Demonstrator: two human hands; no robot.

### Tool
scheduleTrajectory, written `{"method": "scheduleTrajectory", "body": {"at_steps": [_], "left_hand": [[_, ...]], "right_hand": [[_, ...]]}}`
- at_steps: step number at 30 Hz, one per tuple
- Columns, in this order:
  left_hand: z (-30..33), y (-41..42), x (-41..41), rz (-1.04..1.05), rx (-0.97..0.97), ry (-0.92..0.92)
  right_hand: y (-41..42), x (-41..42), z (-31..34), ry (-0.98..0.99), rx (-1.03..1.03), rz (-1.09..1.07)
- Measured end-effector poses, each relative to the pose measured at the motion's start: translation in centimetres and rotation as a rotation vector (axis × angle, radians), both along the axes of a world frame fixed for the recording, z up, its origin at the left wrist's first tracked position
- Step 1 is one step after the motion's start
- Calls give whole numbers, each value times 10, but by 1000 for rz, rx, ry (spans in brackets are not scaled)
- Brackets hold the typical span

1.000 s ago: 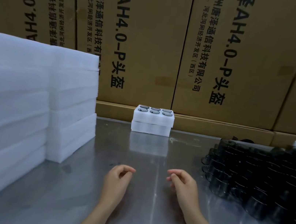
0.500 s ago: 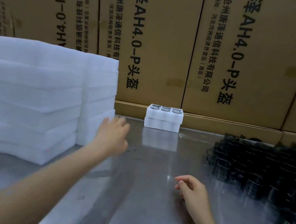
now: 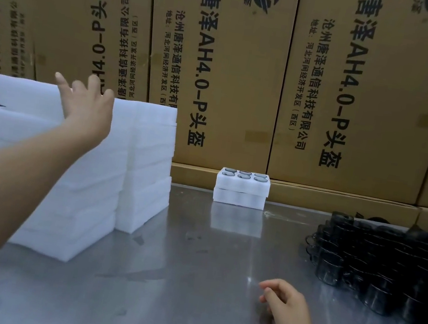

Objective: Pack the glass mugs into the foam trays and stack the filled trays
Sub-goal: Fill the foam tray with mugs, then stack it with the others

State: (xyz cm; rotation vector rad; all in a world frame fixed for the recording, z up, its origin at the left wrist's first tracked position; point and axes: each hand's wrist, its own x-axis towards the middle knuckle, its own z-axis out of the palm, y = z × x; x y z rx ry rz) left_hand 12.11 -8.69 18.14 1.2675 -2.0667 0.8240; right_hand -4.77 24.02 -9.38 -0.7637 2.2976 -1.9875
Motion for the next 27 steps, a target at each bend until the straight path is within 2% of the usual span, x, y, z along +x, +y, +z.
{"method": "scheduleTrajectory", "body": {"at_steps": [5, 9, 14, 17, 20, 23, 25, 27], "left_hand": [[4, -3, 2, -103, -62, 30], [7, 8, 3, -249, -190, 68], [-3, 66, -8, -704, -322, 242], [-49, 118, -16, -996, -342, 252], [-124, 170, -16, -1143, -232, 169], [-196, 211, -12, -1208, -50, -21], [-231, 229, -15, -1255, 82, -91], [-249, 243, -19, -1269, 230, -98]], "right_hand": [[0, -1, 0, -6, 10, -9], [0, -1, 0, -8, 18, -10], [2, 4, 4, -20, 8, 4], [5, 5, 10, -47, -26, 19], [13, 2, 18, -123, -60, 23], [28, -6, 22, -197, -126, -11], [41, -13, 23, -290, -179, -37], [55, -20, 20, -309, -138, -65]]}}
